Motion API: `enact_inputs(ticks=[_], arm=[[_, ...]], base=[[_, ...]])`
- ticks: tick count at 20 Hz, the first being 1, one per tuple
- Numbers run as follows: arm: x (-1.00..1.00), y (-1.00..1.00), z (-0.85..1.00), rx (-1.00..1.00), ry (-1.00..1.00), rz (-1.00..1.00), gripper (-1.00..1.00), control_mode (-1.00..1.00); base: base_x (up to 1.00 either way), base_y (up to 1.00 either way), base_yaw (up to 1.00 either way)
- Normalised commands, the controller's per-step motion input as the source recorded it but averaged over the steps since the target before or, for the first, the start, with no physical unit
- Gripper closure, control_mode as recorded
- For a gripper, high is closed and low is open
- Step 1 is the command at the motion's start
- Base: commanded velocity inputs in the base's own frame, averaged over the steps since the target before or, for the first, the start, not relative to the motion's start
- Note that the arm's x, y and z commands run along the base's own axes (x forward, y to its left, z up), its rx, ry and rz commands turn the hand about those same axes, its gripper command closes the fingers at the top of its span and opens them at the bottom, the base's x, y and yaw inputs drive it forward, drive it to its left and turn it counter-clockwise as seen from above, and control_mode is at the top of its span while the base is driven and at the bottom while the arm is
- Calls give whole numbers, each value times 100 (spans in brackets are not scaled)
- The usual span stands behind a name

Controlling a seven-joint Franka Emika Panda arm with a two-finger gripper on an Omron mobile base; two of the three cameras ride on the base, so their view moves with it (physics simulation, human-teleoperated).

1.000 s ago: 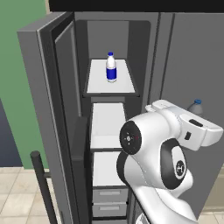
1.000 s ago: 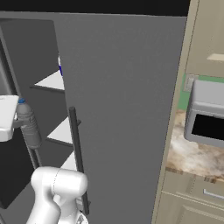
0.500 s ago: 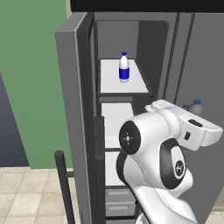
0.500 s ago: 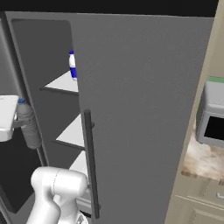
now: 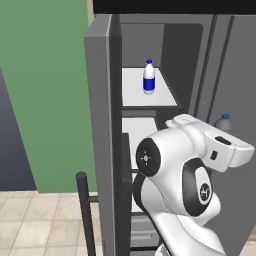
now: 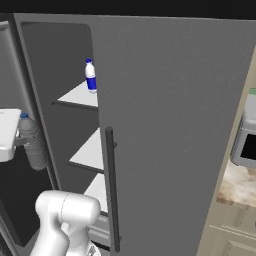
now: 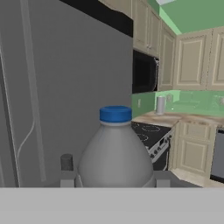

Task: Take the bottled waters from the counter and place them in the freezer to freeze. Close the freezer door after placing the bottles.

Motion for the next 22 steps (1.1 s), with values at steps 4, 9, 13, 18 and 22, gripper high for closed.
enact_inputs(ticks=[4,9,13,18,22], arm=[[0,0,0,0,0,0,100,100],[0,0,0,0,0,0,100,100],[18,0,0,0,0,7,100,-100],[32,1,0,0,0,15,100,-100],[22,19,0,-2,0,21,100,-100]], base=[[5,12,0],[5,1,2],[0,0,0],[0,0,0],[0,0,0]])
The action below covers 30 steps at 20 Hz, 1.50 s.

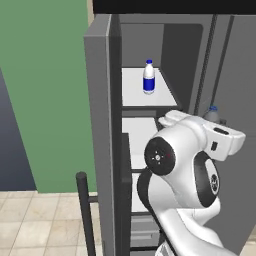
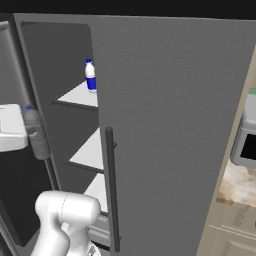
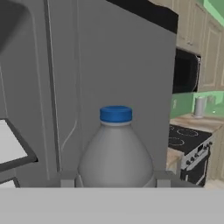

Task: Take the bottled waters from the counter and place them in the freezer to freeze. Close the freezer door after placing the bottles.

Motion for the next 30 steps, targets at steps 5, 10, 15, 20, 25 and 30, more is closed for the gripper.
enact_inputs(ticks=[5,10,15,20,25,30], arm=[[37,10,0,-2,0,18,100,-100],[66,1,0,0,-1,22,100,-100],[65,18,0,0,0,17,100,-100],[65,31,0,-2,0,4,100,-100],[58,10,0,0,0,0,100,-100],[47,0,0,0,0,0,100,-100]], base=[[0,0,0],[0,0,0],[0,0,0],[0,0,0],[0,0,0],[0,0,0]])
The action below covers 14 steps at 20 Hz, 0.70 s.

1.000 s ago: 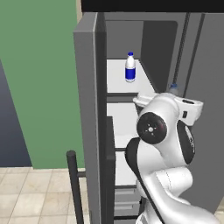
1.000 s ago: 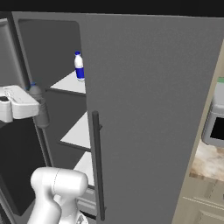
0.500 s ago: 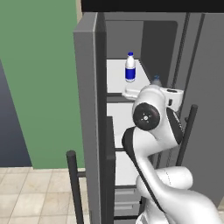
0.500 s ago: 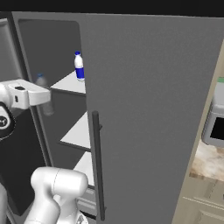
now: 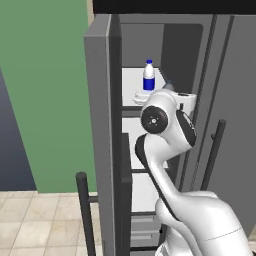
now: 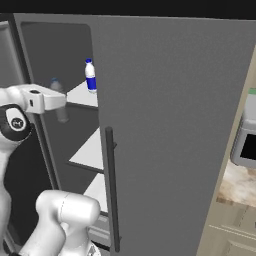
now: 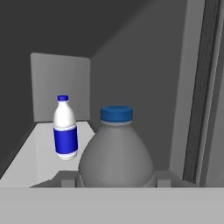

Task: Take the bottled waters from the counter and place them in the freezer to freeze. Close the freezer door after placing the bottles.

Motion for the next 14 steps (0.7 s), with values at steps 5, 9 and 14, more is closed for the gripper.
enact_inputs(ticks=[5,9,14], arm=[[43,0,0,0,0,0,100,-100],[35,2,0,0,0,0,100,-100],[38,0,0,0,-1,0,100,-100]], base=[[0,0,0],[0,0,0],[0,0,0]])
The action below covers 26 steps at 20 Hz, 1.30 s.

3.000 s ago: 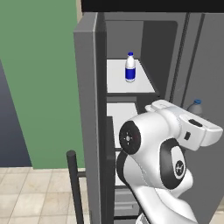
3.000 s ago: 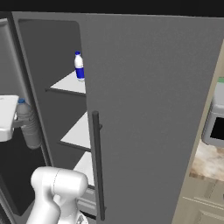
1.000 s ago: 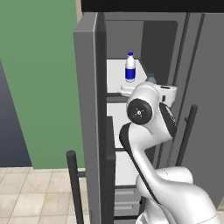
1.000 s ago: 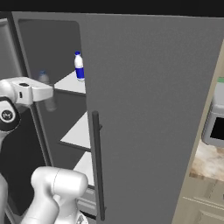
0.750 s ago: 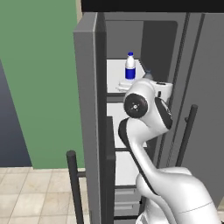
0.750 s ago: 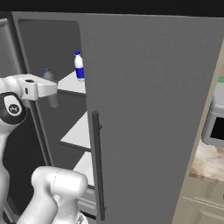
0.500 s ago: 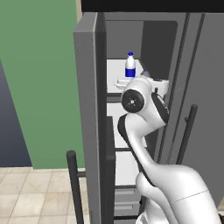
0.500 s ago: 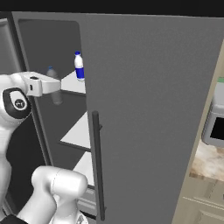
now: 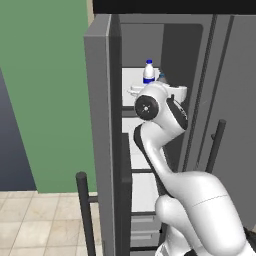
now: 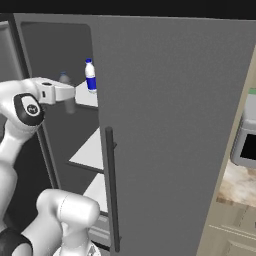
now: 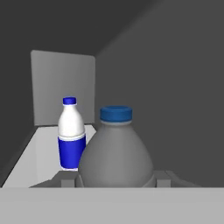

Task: Take the bottled waters from the counter and place them in the freezer to freeze. Close the freezer door after placing the bottles.

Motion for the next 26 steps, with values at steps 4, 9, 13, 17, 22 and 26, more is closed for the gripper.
enact_inputs(ticks=[4,9,13,17,22,26], arm=[[34,0,0,0,-1,0,100,-100],[40,0,0,0,0,0,100,-100],[36,0,0,0,0,0,100,-100],[39,0,0,0,-1,0,100,-100],[33,0,-1,0,-1,0,100,-100],[16,0,-13,0,-1,2,100,-100]], base=[[0,0,0],[0,0,0],[0,0,0],[0,0,0],[0,0,0],[0,0,0]])
